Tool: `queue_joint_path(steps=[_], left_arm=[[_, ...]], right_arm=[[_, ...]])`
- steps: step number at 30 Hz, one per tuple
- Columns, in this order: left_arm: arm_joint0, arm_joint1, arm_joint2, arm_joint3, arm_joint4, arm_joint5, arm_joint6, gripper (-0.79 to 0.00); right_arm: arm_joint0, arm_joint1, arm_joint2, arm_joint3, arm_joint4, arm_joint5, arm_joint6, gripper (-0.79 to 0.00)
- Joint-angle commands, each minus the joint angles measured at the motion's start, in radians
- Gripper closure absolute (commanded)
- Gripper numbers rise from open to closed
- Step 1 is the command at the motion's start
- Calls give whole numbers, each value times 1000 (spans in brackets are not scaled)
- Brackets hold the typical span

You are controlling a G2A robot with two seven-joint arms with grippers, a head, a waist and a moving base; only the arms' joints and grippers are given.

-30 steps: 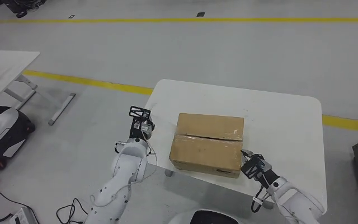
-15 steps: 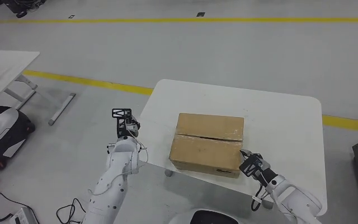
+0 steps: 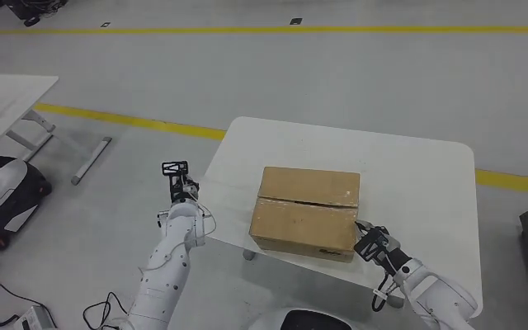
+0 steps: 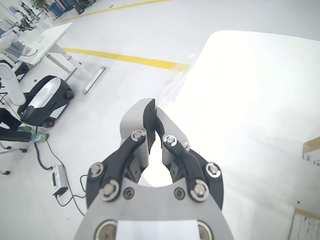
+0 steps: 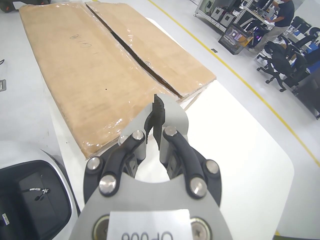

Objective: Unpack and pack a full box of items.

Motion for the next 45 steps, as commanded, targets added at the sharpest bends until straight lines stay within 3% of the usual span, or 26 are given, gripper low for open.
queue_joint_path(steps=[1,5,9,13,17,28,35,45], left_arm=[[-25,0,4,42,0,-13,-4,-785],[-64,-1,6,105,-6,-26,-31,-785],[-71,-5,-7,105,-130,-97,-33,-785],[-65,-7,-66,110,-322,-170,-55,-785],[-63,-1,-114,119,-403,-229,-64,-785],[-57,6,-245,157,-729,-282,-146,-785],[-24,9,-308,135,-920,-326,-184,-785],[4,19,-262,91,-835,-315,-179,-785]], right_arm=[[0,0,0,-1,0,1,1,0],[0,-1,0,-1,3,2,3,0],[0,-2,1,-1,8,2,6,0],[0,-2,-1,3,8,-1,7,0],[1,-3,-1,5,10,-2,9,0],[10,-5,-7,13,9,-11,16,0],[20,-8,-11,22,13,-11,40,0],[22,-9,-19,-71,53,-62,53,0]])
